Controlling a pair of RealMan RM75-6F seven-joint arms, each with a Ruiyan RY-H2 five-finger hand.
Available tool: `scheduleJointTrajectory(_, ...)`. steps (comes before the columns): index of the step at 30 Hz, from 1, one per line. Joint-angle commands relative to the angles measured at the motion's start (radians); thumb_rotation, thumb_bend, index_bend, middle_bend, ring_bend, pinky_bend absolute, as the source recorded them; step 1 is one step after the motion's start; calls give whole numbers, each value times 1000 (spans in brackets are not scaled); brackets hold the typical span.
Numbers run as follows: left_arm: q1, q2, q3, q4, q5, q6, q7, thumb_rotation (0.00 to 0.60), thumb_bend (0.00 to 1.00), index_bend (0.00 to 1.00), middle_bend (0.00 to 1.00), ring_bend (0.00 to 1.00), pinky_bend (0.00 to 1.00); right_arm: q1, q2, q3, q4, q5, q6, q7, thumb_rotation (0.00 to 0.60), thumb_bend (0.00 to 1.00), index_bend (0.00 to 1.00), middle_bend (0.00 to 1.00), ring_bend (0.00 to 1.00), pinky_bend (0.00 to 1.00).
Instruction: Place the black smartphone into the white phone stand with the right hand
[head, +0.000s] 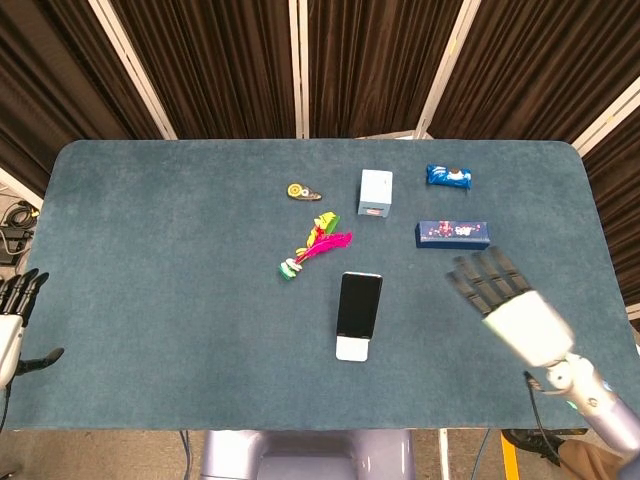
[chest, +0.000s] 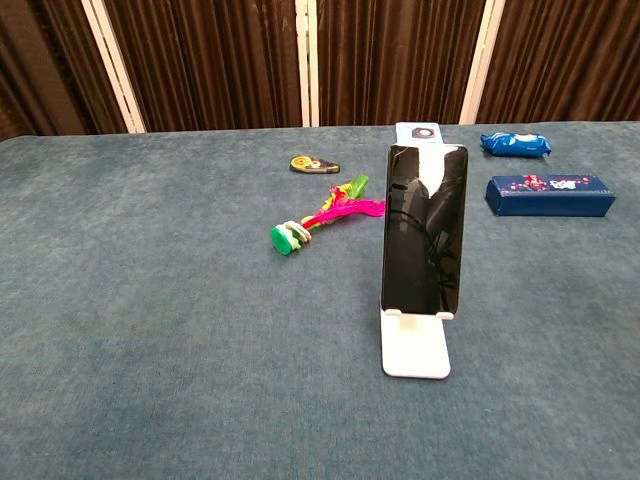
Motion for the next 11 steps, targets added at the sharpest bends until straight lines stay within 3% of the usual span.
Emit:
scheduleJointTrajectory(1, 5, 1, 2, 0, 12, 12, 1, 600, 0, 0, 0, 0, 0, -128, 44, -21, -243, 188, -45, 90, 600, 0, 0, 0, 0, 0)
scheduleJointTrajectory(5, 13, -3, 4, 1, 32, 35, 7, 600, 0, 0, 0, 0, 0, -179, 62, -31, -359, 231, -33, 64, 600, 0, 0, 0, 0, 0)
scheduleJointTrajectory(11, 23, 6, 10, 0, 51, 49, -17, 600, 0, 0, 0, 0, 0, -222, 34, -48, -359, 203, 7, 4, 600, 0, 0, 0, 0, 0)
